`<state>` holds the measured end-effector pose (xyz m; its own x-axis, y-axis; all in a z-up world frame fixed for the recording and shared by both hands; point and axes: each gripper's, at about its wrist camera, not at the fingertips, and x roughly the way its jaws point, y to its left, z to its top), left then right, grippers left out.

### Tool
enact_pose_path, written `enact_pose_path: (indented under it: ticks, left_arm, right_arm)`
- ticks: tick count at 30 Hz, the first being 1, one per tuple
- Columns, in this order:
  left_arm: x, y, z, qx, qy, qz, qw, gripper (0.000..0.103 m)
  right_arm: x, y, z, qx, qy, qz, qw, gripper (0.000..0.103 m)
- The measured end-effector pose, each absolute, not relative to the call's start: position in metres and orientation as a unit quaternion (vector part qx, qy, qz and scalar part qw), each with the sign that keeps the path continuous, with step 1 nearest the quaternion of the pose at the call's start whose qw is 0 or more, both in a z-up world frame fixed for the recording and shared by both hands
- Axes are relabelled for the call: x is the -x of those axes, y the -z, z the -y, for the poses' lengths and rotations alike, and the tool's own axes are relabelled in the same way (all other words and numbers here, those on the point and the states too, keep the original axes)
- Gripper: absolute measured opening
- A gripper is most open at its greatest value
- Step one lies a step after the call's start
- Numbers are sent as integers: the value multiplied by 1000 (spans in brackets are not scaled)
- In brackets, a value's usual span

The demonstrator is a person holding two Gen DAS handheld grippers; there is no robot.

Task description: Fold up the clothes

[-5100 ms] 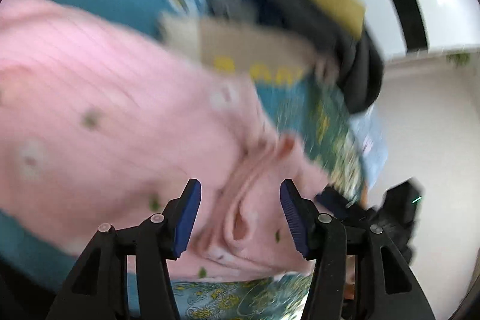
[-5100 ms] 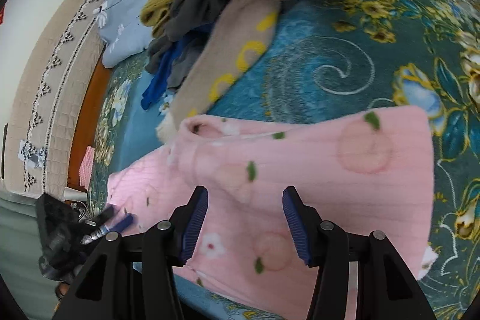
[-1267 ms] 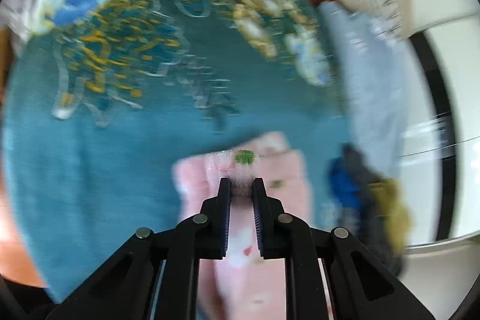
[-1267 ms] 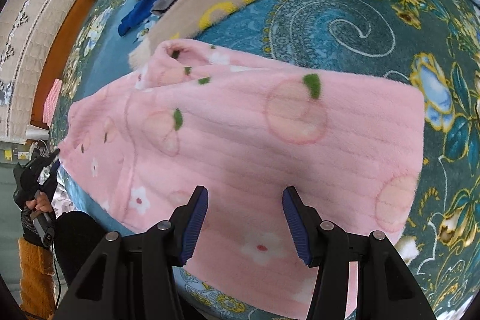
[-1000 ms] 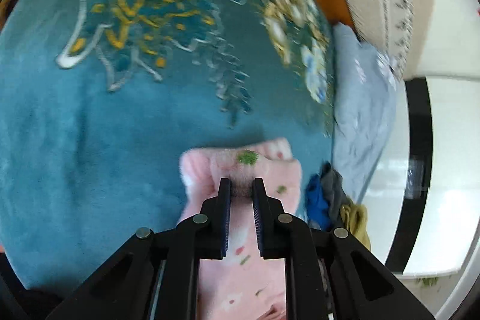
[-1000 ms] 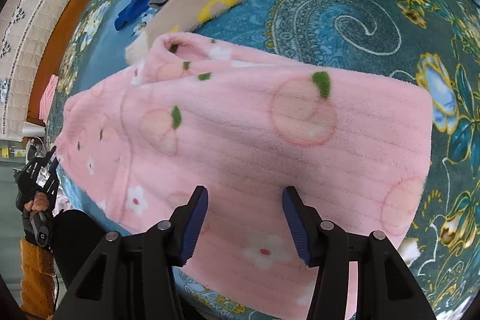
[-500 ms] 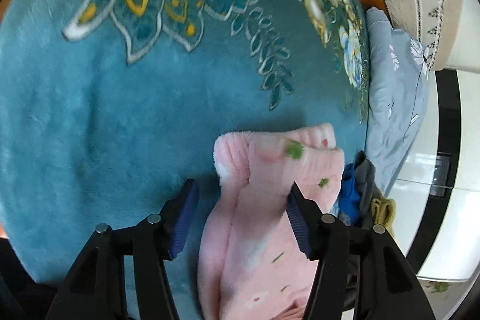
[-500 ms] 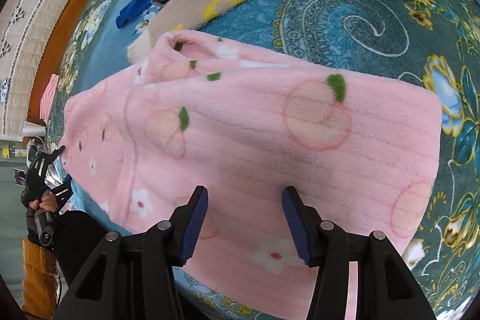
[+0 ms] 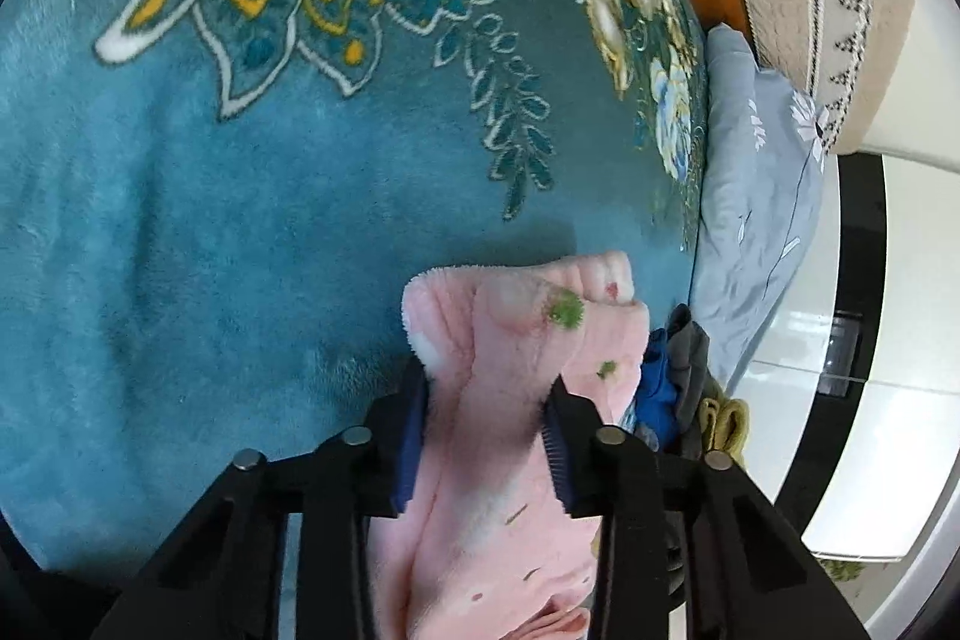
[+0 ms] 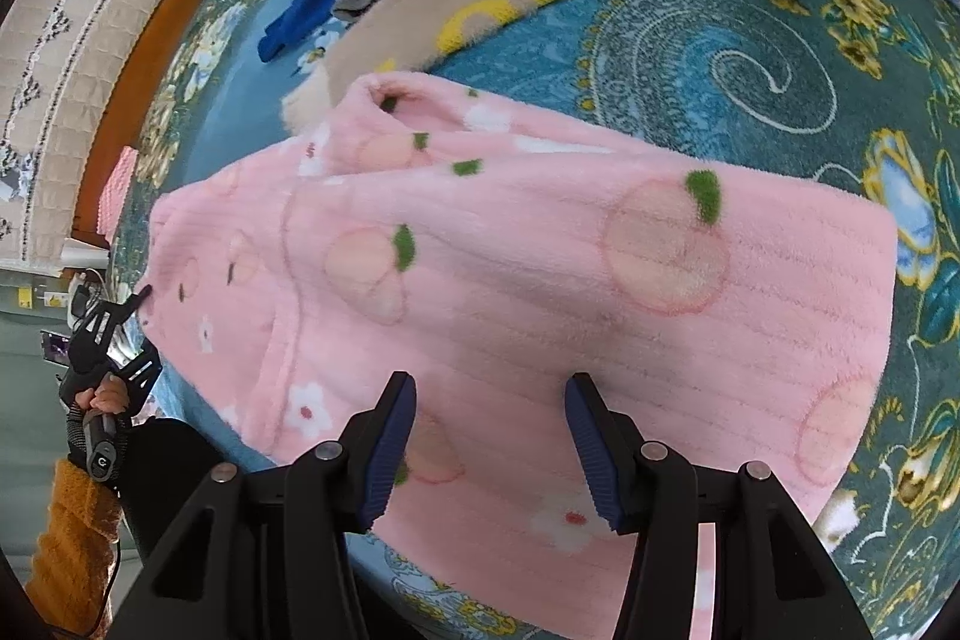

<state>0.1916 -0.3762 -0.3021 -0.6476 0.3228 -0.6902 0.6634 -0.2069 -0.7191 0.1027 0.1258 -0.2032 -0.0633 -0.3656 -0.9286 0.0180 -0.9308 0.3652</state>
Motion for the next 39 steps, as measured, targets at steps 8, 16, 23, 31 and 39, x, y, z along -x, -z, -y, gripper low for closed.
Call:
enact_pose_path:
  ticks: [8, 16, 23, 31, 39]
  left_arm:
    - [-165, 221, 331, -395, 763, -507, 72, 24]
    - [-128, 111, 225, -360, 844, -388, -91, 24]
    - [-122, 96, 86, -380, 830, -324, -248, 24]
    - [-145, 128, -30, -465, 801, -174, -335, 24]
    - [-163, 180, -80, -539, 760, -100, -349, 24]
  right_arm:
    - [-105, 202, -137, -659, 725, 148, 131, 56]
    - [-105, 190, -158, -633, 747, 169, 118, 56]
    - [-104, 176, -200, -602, 770, 201, 69, 56]
    - [-108, 179, -258, -582, 766, 272, 15, 56]
    - [-116, 195, -280, -576, 751, 321, -3, 56]
